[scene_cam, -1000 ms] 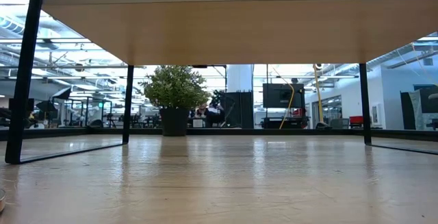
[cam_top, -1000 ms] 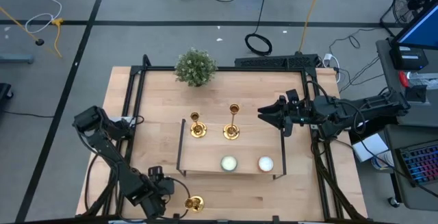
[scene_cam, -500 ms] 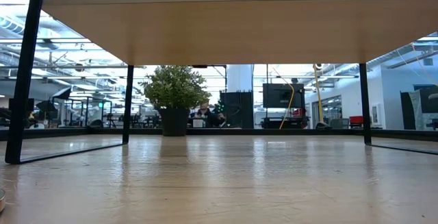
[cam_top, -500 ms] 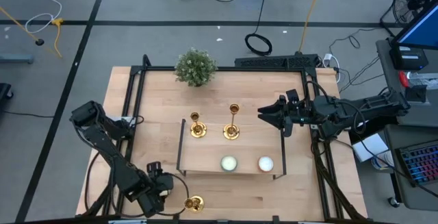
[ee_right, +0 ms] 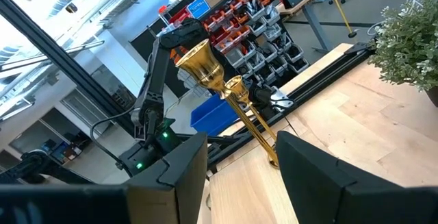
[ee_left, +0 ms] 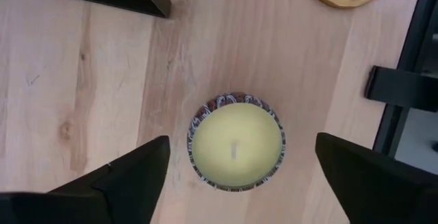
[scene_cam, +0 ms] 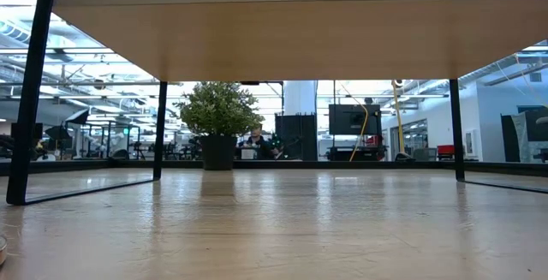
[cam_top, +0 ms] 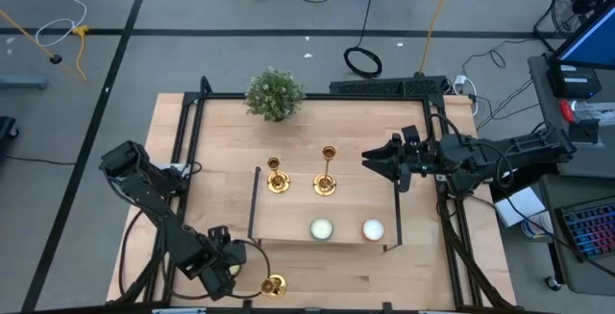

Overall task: Pick & Place candle stick holders
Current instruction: Put the red scented candle on the shelf aligned with the blue scented candle

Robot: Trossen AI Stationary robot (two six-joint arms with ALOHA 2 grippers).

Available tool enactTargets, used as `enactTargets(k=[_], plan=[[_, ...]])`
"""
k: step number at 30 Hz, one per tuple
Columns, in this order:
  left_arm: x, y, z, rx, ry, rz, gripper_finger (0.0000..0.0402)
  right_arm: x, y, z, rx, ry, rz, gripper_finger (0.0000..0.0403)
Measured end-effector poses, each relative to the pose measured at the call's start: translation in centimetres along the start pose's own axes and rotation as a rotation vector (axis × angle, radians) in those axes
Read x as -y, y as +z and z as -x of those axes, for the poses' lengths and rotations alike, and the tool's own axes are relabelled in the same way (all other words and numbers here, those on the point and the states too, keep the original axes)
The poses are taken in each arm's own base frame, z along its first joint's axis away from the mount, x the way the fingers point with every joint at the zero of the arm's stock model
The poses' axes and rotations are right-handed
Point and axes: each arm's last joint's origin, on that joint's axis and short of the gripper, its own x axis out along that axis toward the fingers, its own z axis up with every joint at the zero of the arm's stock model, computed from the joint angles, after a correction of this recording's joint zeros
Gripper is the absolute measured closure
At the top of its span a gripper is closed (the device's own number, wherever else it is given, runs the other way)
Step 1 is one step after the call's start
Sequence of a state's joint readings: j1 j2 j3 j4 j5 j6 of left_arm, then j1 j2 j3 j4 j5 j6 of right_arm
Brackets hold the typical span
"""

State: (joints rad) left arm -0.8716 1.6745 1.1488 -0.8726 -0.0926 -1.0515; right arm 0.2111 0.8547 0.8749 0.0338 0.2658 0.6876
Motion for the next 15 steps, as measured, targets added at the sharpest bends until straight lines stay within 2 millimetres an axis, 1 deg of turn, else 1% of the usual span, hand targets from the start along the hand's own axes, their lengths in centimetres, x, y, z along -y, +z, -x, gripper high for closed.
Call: enactTargets(k=[3,7,15], plan=[[0.11,-0.19,0.01,0.004,0.001,-0.008,0.0018,0.0,0.0,0.0,0.0,0.0,0.0,0.0232],[0.13,-0.18,0.02,0.012,0.003,-0.008,0.0014,0.0,0.0,0.0,0.0,0.0,0.0,0.0232],[0.21,-0.15,0.01,0.056,0.019,-0.011,0.003,0.0,0.0,0.0,0.0,0.0,0.011,0.0232]])
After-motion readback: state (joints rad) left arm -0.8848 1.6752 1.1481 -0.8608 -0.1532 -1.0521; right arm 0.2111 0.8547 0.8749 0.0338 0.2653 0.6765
